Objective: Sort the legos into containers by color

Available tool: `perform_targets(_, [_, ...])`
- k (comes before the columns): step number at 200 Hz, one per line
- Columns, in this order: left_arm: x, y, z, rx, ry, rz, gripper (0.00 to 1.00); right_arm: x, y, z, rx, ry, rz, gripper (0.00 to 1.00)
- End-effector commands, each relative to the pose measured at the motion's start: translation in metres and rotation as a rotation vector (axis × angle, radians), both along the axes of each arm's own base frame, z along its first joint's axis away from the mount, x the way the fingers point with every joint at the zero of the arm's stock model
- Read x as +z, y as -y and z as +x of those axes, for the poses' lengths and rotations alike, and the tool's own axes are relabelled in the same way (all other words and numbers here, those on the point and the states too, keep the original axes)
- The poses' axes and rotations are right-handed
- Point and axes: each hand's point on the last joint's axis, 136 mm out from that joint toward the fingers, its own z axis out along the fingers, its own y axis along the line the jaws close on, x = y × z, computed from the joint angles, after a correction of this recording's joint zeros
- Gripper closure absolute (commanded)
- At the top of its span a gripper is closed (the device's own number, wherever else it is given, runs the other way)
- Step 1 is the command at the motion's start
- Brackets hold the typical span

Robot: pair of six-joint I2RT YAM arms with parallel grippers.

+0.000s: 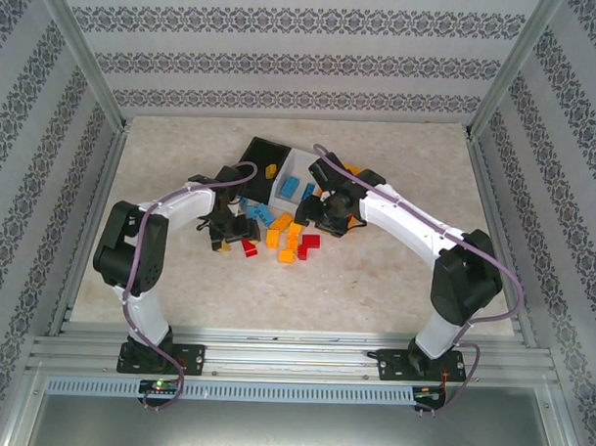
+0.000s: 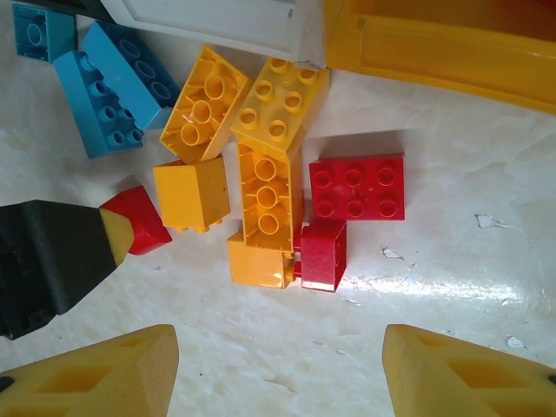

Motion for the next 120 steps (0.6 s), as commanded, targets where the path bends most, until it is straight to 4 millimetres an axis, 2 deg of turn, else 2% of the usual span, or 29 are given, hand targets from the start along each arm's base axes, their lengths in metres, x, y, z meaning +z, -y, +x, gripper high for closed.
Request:
perform_targets(1, [-0.004, 0.007, 0.006, 0.005, 0.001, -0.003, 0.25, 0.005, 0.007, -0.003, -0.013, 0.016, -0.015, 0.36])
perform_targets(30, [-0.009, 0.007, 0.008, -0.003, -0.009, 0.015, 0.26, 0.006, 0.012, -0.006, -0.018, 0.021, -0.021, 0.36])
perform_targets(95, [-0.016, 0.007, 0.01, -0.041, -0.027, 0.043, 0.38, 0.006, 0.02, -0.01, -0.04, 0.027, -0.018, 0.36])
perform_targets(120, [-0.017, 0.006, 0.006, -0.053, -0.038, 0.047, 0.51, 0.005, 0.02, -0.011, -0.047, 0.027, -0.017, 0.36])
